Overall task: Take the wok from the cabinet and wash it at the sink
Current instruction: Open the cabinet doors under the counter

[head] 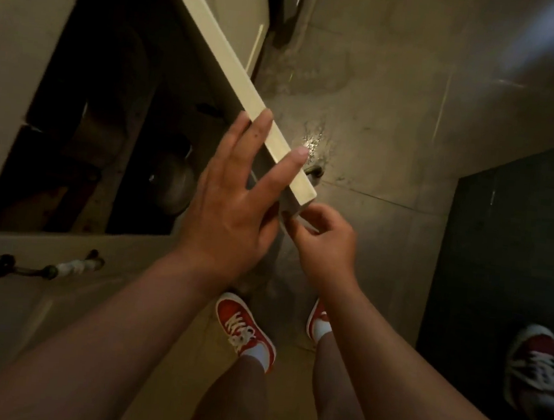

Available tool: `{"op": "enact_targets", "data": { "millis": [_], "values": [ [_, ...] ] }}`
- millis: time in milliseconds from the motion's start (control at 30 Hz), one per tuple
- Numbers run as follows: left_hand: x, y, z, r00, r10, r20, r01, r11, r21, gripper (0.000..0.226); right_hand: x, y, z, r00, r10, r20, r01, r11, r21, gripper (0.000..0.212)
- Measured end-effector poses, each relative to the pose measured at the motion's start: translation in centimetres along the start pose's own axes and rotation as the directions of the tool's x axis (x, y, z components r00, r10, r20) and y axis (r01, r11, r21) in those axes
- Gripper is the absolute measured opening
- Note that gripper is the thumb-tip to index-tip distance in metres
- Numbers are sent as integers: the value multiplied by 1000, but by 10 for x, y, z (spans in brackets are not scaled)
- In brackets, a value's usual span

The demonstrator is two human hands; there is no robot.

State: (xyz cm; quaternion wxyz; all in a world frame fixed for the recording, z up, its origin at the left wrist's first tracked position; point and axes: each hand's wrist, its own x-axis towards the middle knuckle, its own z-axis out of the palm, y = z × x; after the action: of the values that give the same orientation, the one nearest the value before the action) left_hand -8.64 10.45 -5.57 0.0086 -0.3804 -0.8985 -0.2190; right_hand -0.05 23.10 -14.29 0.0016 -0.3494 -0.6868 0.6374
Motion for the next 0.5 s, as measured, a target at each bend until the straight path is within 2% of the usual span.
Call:
{"op": "enact_targets", "data": {
  "millis": [167, 367, 500],
  "values": [
    [32, 17, 17, 999, 7, -36, -5, 999, 38, 76, 27, -7, -19, 997, -37, -68, 41, 997, 65, 19],
    [84, 38, 36, 1000, 14, 5, -15, 990, 141, 83, 82, -28, -66, 996, -64, -68, 69, 994, 79, 20],
    [121, 56, 48, 998, -63, 1, 62, 983, 174, 85, 124, -37, -91, 994, -95, -61, 99, 993, 64, 18]
  ]
}}
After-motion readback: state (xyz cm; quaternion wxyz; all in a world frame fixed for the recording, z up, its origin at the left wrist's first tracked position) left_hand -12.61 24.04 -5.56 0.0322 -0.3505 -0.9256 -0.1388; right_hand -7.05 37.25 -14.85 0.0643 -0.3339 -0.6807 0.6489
